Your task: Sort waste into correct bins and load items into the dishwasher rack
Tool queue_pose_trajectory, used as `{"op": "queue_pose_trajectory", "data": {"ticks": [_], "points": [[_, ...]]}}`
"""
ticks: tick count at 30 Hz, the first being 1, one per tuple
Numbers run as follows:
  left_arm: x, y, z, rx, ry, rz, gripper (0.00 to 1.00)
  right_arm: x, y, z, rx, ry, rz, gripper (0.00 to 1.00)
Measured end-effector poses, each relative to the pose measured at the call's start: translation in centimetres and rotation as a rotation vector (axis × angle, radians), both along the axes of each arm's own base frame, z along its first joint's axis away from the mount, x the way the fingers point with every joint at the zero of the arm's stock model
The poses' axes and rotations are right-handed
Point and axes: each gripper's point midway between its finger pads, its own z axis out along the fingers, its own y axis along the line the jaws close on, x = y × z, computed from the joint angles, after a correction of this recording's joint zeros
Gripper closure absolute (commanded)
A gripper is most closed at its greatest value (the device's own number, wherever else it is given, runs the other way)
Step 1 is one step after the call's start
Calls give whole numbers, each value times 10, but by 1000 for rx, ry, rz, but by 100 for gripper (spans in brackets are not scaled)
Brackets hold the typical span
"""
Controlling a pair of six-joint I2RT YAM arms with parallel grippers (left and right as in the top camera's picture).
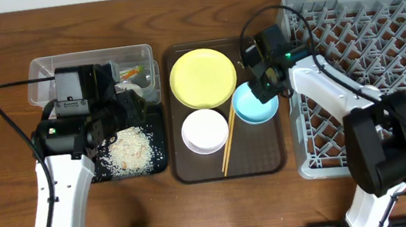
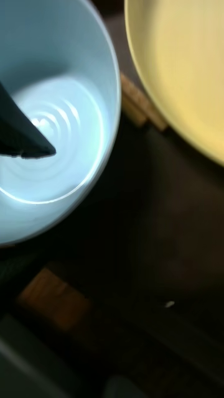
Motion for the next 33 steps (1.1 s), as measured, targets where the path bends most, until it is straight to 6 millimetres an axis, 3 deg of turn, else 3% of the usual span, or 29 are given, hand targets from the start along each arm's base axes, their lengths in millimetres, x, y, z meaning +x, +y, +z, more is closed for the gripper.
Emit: {"op": "queue_pose_trajectory", "data": {"ticks": [4,9,12,16,21,24,33], "points": [[-1,0,-1,0,5,0,60,-1,-4,-9,-24,17,-12,99],[-1,0,-1,0,5,0,60,1,-8,-6,-35,10,-75,99],[-1,0,-1,0,6,0,60,6,-16,6,-63,-32,-112,99],[-1,0,-1,0,6,0,60,21,-31,49,-92,-173,-172,99],[-1,0,-1,0,6,0,60,40,-60,139,-71,-437,-278,99],[-1,0,-1,0,6,0,60,46,-86,180,-97,-567,-361,99],[-2,0,-1,1,8,0,60,73,-166,237,-372,-843,-582,99]]}}
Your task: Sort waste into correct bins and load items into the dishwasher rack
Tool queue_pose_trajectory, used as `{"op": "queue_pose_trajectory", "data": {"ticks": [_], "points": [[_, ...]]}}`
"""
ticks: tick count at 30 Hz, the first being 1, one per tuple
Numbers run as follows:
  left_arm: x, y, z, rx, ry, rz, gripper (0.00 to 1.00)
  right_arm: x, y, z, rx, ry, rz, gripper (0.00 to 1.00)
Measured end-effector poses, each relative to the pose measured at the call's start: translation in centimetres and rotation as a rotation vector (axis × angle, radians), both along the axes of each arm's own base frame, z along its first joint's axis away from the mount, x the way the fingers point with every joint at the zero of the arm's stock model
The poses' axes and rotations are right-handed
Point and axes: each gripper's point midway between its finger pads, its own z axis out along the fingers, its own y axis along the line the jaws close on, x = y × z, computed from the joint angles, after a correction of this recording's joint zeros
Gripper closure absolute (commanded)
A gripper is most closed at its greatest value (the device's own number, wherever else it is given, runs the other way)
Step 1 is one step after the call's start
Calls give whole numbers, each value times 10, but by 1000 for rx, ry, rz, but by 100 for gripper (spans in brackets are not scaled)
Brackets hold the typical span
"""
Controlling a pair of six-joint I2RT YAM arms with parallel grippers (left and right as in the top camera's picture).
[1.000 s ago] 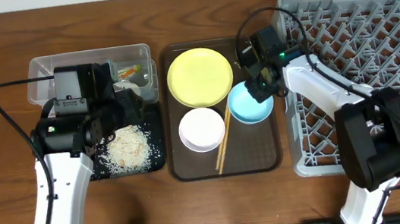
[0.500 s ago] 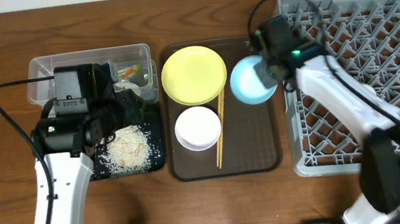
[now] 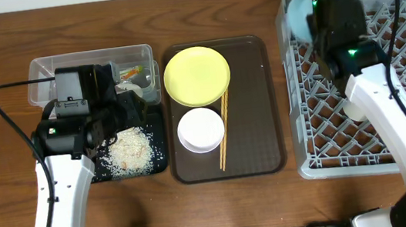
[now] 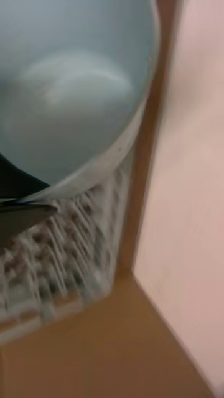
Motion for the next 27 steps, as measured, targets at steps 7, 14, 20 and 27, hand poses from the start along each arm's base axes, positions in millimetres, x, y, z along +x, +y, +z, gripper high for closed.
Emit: {"op": "queue_pose_trajectory", "data": {"ticks": [7,14,20,27], "points": [[-1,0,0,2,3,1,60,15,-41,20,-173,-135,-236,99],[-1,0,-1,3,7,1,60,28,-52,-37,-306,-14,-342,99],[-5,1,-3,3,24,1,60,35,-43,-80,-360,83,-326,99],[-6,1,-4,4,28,1,60,36,-25,-85,-377,84,-309,99]]}}
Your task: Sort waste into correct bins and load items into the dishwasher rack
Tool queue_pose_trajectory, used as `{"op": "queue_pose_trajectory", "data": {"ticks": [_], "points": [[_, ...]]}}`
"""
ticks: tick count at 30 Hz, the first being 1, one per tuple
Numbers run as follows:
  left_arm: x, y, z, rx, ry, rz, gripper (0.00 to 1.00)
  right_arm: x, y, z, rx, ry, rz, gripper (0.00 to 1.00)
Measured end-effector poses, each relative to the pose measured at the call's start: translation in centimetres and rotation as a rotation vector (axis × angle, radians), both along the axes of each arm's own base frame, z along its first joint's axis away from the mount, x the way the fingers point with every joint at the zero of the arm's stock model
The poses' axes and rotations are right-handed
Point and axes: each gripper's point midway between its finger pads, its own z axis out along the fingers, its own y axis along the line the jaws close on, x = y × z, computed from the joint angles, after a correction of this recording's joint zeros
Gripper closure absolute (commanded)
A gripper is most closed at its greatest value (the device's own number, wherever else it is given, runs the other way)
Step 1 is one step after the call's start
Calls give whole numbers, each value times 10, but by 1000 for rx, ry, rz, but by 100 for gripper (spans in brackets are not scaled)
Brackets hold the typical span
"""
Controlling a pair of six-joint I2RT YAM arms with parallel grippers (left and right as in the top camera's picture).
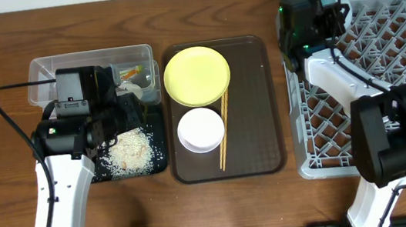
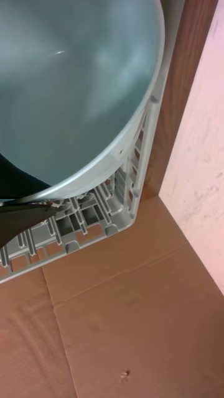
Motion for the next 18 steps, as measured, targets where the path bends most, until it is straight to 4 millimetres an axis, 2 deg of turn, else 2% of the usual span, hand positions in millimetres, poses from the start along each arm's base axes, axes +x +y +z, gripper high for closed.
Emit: {"op": "queue_pose_trajectory", "data": {"ticks": [18], "points": [[0,0,0,0,2,0,60,-3,11,-1,-3,-2,5,97]]}}
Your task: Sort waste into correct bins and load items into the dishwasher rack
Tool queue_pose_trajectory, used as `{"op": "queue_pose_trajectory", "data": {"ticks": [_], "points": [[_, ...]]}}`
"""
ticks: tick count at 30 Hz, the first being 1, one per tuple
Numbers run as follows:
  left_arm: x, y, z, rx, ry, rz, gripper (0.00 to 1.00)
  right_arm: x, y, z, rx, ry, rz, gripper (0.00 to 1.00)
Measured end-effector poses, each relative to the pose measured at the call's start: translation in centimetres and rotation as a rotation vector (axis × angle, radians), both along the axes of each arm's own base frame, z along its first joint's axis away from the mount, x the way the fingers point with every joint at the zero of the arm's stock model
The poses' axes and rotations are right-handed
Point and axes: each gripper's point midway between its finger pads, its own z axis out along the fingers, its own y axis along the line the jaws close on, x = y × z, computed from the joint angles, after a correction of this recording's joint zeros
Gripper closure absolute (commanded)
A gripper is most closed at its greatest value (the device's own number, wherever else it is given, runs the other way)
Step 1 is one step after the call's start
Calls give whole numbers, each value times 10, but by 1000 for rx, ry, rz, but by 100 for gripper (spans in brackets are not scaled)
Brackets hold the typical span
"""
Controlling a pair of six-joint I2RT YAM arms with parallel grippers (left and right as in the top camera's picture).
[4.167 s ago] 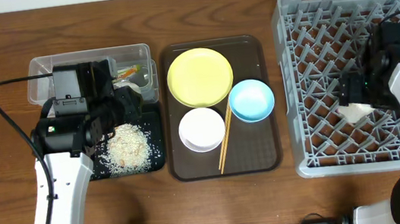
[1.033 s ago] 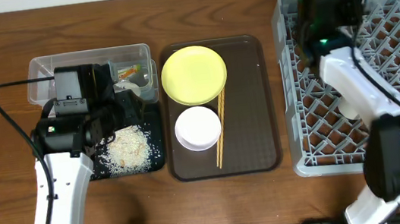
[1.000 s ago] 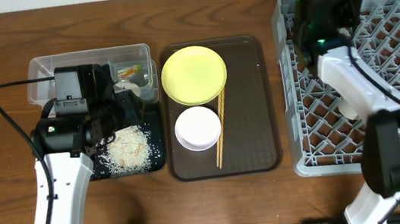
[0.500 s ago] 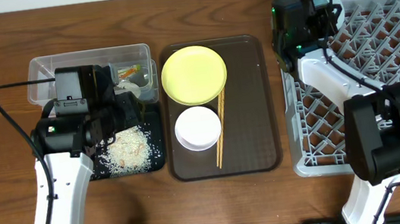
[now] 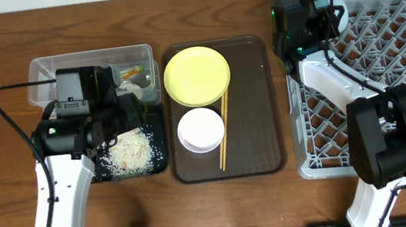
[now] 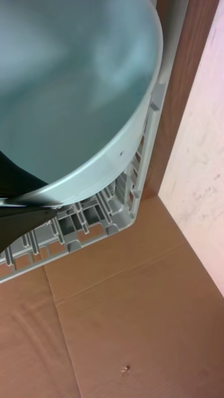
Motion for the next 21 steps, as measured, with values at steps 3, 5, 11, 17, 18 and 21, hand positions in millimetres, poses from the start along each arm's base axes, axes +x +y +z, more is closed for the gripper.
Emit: {"op": "queue_pose_trajectory", "data": {"ticks": [3,5,11,17,18,21], "points": [[-1,0,-1,0,6,0,60,2,1,0,9,-11,6,99],[-1,0,-1,0,7,0,60,3,0,0,15,-15,10,99],[-2,0,-1,0,8,0,60,8,-3,1,38,-35,25,99],[-2,0,-1,0,10,0,60,9,-14,-1,48,-35,15,99],[-2,0,-1,0,10,0,60,9,-16,-1,47,-34,12,99],[-2,0,-1,0,10,0,60,9,-17,-1,48,-38,7,99]]}}
